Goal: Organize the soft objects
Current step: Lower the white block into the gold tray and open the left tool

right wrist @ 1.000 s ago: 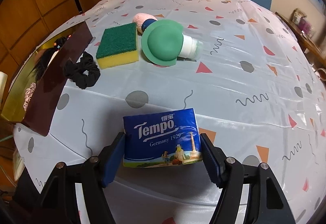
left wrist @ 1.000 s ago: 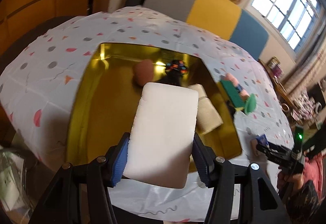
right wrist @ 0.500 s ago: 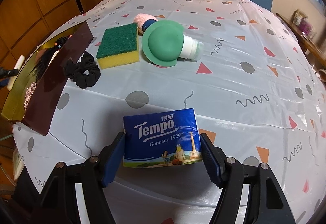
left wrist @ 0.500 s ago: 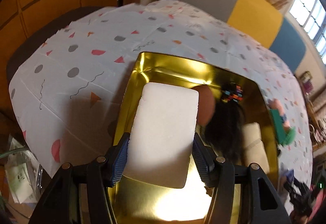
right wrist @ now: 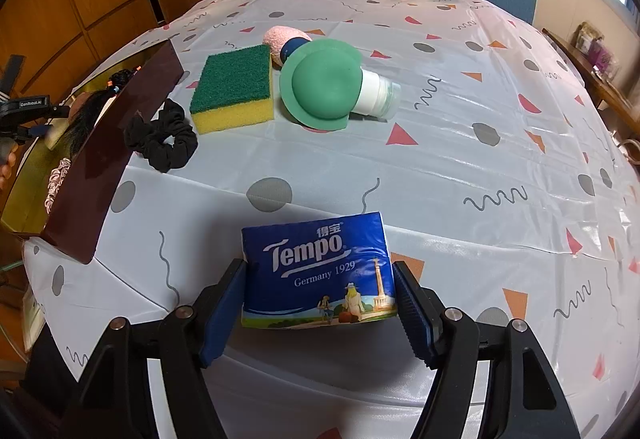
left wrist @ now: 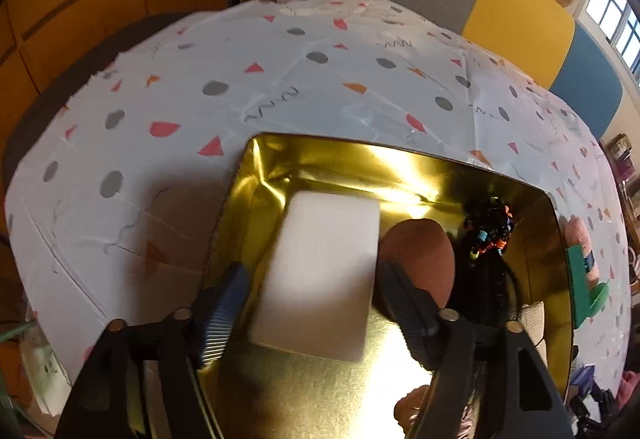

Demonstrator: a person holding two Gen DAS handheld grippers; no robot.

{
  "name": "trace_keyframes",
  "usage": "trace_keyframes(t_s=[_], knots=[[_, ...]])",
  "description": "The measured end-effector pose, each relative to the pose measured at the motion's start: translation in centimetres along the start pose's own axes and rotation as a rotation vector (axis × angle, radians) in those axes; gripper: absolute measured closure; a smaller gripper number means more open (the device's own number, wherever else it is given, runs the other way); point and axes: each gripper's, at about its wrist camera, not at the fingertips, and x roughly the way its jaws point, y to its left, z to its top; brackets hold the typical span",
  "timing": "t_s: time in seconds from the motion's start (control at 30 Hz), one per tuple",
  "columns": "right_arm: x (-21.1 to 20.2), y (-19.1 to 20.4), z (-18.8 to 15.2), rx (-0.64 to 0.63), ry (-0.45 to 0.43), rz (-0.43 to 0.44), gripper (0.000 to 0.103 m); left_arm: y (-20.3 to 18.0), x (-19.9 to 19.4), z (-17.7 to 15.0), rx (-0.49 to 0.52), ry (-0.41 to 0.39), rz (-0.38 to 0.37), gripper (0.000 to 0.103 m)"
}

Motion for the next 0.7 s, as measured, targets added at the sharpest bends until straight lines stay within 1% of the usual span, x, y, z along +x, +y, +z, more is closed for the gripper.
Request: trace_keyframes(t_s=[0.07, 0.13, 0.23, 0.33, 0.43, 0.53, 0.7], knots=[[0.0, 0.0, 0.0, -0.002, 0.000, -0.001, 0.031, -0.1, -0.3, 0.0, 0.017, -0.006, -0.011, 0.026], [0.0, 0.1, 0.0, -0.004, -0.001, -0.004, 0.031, 0.0, -1.0, -0.1, 0.019, -0.019, 0.005, 0.026], [0.0, 0.1, 0.0, -0.008, -0.003, -0.007, 0.031, 0.1, -3.3, -1.0, 0.020, -0.064, -0.009, 0.026], [0.0, 0.3, -0.1, -0.018, -0.008, -0.014, 0.031, 0.2, -6.2, -3.0, 0.025, -0.124, -0.007, 0.026], [0.0, 0.4, -0.2, -0.026, -0.012, -0.023, 0.031, -0.2, -9.0, -6.2, 0.055, -0.169, -0.023, 0.026], [0.0, 0.6, -0.3, -0.028, -0.018, -0.031, 0.031, -0.5, -10.5, -8.7, 0.072, -0.180, -0.040, 0.026], [-0.1, 0.5, -0.3, -0.032, -0.023, -0.036, 0.031, -0.8, -12.2, -11.9, 0.079, -0.165, -0.083, 0.026]])
